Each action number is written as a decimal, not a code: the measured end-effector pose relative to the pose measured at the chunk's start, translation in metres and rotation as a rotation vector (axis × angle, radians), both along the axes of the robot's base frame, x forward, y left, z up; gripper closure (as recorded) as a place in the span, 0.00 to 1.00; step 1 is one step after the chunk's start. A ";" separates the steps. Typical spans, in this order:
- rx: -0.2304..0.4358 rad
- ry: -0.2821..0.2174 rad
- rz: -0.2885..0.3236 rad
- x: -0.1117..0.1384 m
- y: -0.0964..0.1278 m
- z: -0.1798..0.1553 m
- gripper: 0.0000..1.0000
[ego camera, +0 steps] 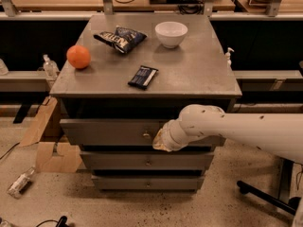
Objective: Close top drawer
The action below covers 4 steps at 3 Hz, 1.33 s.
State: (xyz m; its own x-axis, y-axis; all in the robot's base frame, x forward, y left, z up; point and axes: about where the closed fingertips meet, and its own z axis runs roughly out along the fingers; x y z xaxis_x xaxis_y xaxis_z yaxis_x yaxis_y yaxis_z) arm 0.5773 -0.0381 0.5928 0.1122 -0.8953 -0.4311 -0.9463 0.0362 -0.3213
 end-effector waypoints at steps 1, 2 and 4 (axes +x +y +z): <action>0.008 0.001 -0.013 0.006 0.004 -0.011 1.00; 0.001 -0.023 -0.046 0.015 0.007 -0.015 1.00; -0.016 -0.055 -0.101 0.024 0.007 -0.012 1.00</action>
Offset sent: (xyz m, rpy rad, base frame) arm 0.0272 0.0084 -0.0188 -0.0041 -0.0564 -0.0990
